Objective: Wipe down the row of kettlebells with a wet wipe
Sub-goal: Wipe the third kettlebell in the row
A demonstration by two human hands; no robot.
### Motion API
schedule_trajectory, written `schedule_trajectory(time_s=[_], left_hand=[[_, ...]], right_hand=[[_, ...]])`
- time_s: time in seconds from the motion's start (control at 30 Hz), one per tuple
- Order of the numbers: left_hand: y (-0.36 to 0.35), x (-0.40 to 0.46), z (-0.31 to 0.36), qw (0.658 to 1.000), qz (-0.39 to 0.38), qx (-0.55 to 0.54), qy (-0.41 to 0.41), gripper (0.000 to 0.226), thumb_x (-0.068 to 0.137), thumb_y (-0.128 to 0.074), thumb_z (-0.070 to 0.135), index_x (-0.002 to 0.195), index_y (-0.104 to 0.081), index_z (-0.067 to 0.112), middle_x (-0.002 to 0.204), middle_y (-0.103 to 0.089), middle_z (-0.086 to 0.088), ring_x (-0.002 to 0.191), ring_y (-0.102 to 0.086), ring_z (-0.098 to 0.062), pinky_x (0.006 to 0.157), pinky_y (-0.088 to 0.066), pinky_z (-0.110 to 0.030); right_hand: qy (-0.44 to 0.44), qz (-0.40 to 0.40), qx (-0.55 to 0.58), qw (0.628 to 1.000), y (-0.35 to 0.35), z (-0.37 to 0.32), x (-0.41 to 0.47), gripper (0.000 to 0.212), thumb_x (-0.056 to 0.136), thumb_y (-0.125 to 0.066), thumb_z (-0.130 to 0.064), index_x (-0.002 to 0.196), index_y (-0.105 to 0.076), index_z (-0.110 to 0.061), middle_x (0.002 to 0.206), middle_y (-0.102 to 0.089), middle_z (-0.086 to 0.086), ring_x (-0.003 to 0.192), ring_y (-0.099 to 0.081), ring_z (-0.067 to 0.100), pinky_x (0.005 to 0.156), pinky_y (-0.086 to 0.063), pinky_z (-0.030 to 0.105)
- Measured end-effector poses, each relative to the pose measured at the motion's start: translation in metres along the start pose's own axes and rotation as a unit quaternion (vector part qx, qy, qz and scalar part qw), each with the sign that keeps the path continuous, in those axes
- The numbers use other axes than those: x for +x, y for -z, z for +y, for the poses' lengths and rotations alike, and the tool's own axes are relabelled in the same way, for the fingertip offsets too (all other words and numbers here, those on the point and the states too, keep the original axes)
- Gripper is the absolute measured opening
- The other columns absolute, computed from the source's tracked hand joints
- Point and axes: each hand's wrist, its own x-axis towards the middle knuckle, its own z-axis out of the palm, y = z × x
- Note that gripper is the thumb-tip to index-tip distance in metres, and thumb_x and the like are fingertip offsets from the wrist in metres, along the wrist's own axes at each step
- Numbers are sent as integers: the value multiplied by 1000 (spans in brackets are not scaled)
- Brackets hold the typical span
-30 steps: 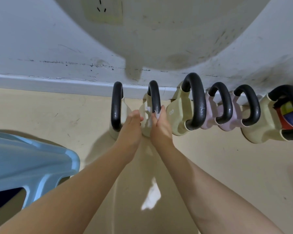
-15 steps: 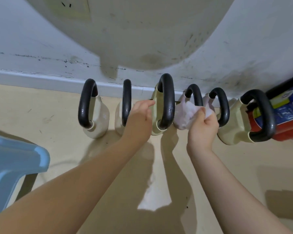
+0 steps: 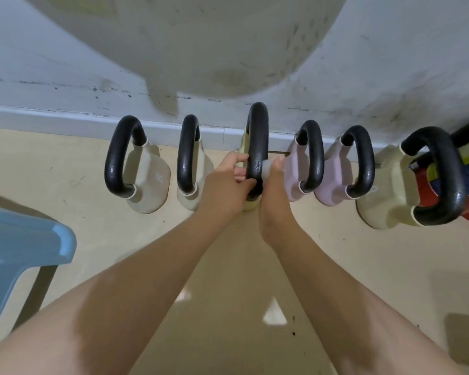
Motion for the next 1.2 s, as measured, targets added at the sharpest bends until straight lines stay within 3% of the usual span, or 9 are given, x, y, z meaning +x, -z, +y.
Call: schedule_trajectory(time_s=[0.13, 0.27, 0.4, 0.5, 0.57, 0.77, 0.93, 1.03, 1.2], left_hand=[[4, 4, 2, 999, -1, -7, 38, 27, 81, -63, 2, 104, -55, 15, 73, -62, 2, 82, -60, -17, 88, -49, -33], [2, 5, 4, 999, -4, 12, 48, 33, 80, -63, 2, 109, -56, 17, 70, -59, 4, 79, -60, -17, 90, -52, -38], [-1, 7, 6, 997, 7, 65, 27, 35, 83, -61, 6, 116, -57, 17, 71, -57, 0, 82, -61, -23, 83, -54, -43], [0, 8, 9, 996, 4, 81, 40, 34, 82, -61, 8, 115, -58, 17, 70, -56, 2, 76, -57, -20, 81, -54, -40], [2, 9, 7, 995, -1, 84, 48, 34, 82, -62, 8, 114, -58, 18, 67, -53, 5, 74, -55, -18, 82, -54, -39], [4, 10, 9, 993, -21, 14, 117, 16, 82, -63, 6, 91, -62, 19, 100, -70, -13, 98, -65, -29, 88, -54, -42], [19, 9, 11, 984, -38, -91, 149, 16, 94, -46, 16, 86, -58, 22, 102, -64, -6, 99, -59, -18, 94, -44, -32], [24, 5, 4, 979, -21, -142, 147, 21, 94, -41, 19, 77, -52, 22, 93, -56, -2, 85, -50, -14, 77, -42, -26], [27, -8, -12, 972, 22, -193, 133, 16, 91, -47, 22, 94, -61, 17, 95, -63, 2, 93, -58, -14, 93, -45, -32]], right_hand=[[4, 36, 26, 999, 3, -2, 8, 41, 97, -24, -52, 79, -57, -39, 64, -66, -20, 73, -63, -3, 78, -47, 22], [0, 88, -177, 980, 14, 38, 4, 29, 80, -29, -63, 73, -55, -51, 88, -59, -3, 93, -60, 27, 89, -49, 52], [93, 21, -109, 989, 7, 15, 20, 45, 89, -27, -43, 102, -54, -10, 97, -60, 21, 82, -53, 24, 77, -45, 36], [131, 9, -118, 984, 3, 42, 2, 43, 91, -33, -41, 126, -43, -18, 124, -55, 9, 105, -54, 9, 90, -43, 19], [130, 17, -134, 982, 3, 60, -7, 62, 82, -39, -41, 140, -28, -22, 141, -42, 5, 127, -44, 13, 106, -37, 30], [175, 23, -131, 976, -3, 45, 1, 41, 93, -33, -31, 126, -23, -54, 133, -36, -25, 123, -39, -2, 106, -32, 21], [193, 15, -207, 959, 0, 54, -13, 66, 89, -33, -22, 146, 2, -23, 146, -18, -25, 133, -31, 6, 109, -24, 16], [293, 43, -365, 883, 4, 50, 1, 67, 93, -38, -11, 146, 2, -20, 158, -5, 5, 146, -11, 19, 117, -20, 34], [461, 141, -680, 552, 36, 52, 18, 52, 92, -41, -4, 141, -25, -9, 149, -25, 9, 136, -25, 26, 112, -19, 43]])
